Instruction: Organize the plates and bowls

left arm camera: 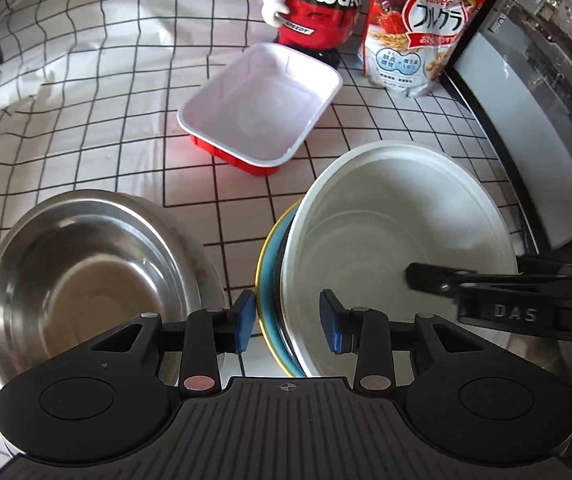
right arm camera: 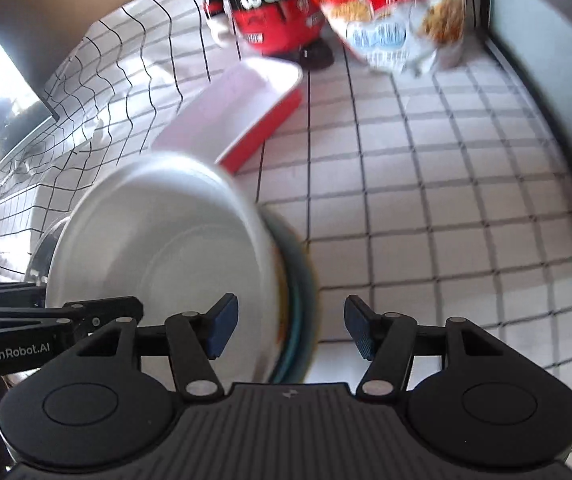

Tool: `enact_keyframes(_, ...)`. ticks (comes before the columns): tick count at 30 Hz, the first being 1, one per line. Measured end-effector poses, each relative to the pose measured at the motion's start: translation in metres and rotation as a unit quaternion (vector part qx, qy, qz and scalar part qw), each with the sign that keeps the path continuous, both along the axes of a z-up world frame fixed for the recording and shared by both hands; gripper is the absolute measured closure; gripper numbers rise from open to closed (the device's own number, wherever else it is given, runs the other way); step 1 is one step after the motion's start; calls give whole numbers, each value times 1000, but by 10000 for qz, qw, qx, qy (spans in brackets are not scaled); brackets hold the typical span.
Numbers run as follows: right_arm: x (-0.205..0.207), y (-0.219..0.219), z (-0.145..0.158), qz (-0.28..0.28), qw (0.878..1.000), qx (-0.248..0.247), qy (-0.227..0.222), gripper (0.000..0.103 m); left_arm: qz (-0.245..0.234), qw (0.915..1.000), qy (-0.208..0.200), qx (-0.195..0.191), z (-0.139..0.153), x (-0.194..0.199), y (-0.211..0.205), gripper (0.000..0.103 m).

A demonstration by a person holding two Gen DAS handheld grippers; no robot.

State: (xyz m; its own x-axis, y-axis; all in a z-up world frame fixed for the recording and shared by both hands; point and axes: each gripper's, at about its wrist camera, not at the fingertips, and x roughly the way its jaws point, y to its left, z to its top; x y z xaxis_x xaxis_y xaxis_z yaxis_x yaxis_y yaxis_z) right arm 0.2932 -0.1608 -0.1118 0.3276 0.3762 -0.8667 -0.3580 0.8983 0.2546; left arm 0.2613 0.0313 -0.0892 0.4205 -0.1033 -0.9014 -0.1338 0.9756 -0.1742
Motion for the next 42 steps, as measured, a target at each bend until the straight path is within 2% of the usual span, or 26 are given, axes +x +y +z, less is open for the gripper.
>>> enact_keyframes(4, 6, -5, -9, 81, 9996, -191, -192, 45, 390, 9992, 69, -109, -3, -1, -1, 61)
enact_keyframes(6, 8, -6, -15, 259, 9997, -11, -34, 51, 524, 9983, 179, -200, -8, 0, -1, 61)
enact_keyframes(8, 12, -8, -22, 429, 9984, 267, 243, 53, 665, 9968, 312, -303, -12, -1, -2, 61)
enact_keyframes(11, 13, -1, -27, 766, 9954, 476, 327, 56, 774, 9964, 299, -167, -12, -6, -7, 63)
enact_keyframes(13, 13, 6, -27, 1016, 9918, 681, 372, 56, 882, 9957, 295, 35, -11, -6, -11, 72)
enact_keyframes(15, 13, 9, -28, 1156, 9902, 710, 339, 52, 1008, 9944, 290, 140, -12, -6, -13, 74)
enact_keyframes(21, 19, 10, -33, 1438, 9849, 908, 324, 51, 1481, 9875, 541, -12, -15, -1, -8, 78)
enact_keyframes(27, 21, 12, -29, 1505, 9856, 767, 96, 51, 1077, 9907, 701, 449, -12, 5, -20, 77)
enact_keyframes(31, 19, 13, -26, 1456, 9870, 682, 2, 51, 787, 9928, 631, 652, -13, 3, -27, 76)
enact_keyframes(34, 15, 14, -25, 1366, 9888, 599, -83, 51, 593, 9951, 462, 645, -12, -3, -24, 76)
enact_keyframes(42, 8, 8, -21, 952, 9950, 288, -91, 50, 567, 9977, 23, 379, -10, -11, -17, 72)
